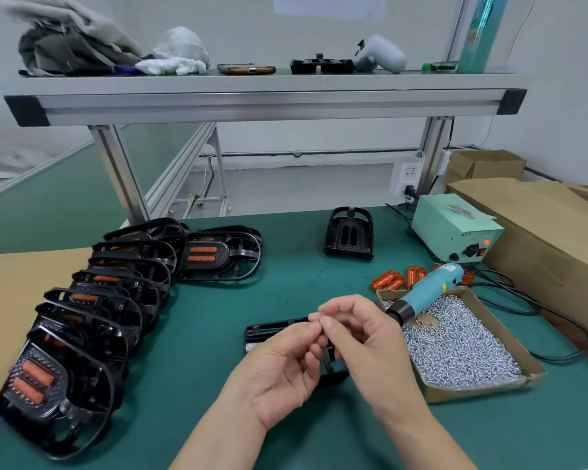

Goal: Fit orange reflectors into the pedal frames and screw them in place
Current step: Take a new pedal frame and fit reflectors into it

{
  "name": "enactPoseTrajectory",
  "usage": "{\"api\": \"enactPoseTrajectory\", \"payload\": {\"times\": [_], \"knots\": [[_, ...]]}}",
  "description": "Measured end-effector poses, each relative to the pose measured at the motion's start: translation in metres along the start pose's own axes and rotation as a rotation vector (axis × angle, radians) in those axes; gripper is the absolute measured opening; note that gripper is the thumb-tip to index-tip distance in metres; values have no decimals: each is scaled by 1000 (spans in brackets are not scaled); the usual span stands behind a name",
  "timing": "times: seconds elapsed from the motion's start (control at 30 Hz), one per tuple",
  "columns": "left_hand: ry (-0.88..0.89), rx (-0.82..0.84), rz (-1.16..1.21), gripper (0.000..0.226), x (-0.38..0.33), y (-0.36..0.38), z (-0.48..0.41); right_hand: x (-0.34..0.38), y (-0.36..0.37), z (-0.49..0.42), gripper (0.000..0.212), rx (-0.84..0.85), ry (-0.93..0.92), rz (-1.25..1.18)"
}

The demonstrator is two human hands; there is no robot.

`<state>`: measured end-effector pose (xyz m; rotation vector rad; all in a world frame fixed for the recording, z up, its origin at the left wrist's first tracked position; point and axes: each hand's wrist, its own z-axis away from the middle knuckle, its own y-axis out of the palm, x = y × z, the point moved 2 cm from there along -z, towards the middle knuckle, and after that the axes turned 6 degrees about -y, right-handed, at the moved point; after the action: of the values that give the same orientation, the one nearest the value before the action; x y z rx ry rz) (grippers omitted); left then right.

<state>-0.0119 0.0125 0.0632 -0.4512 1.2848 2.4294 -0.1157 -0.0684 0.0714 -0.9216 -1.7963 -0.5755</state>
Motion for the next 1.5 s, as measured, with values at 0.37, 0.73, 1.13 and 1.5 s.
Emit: {"api": "enactPoseTrajectory", "payload": {"times": [0.37, 0.73, 1.13, 1.5], "knots": [[27, 48, -52, 21, -18, -14, 9, -30, -94, -36, 45, -530, 249, 271], [184, -21, -107, 9, -29, -24, 11, -58, -99, -60, 33, -544, 604, -178], [206, -67, -177, 13, -27, -27, 9, -38, -63, -67, 19, -644, 503, -632], [249, -114, -295, 20, -13, -23, 5, 1, 6, -73, 20, -359, 373, -879]]}}
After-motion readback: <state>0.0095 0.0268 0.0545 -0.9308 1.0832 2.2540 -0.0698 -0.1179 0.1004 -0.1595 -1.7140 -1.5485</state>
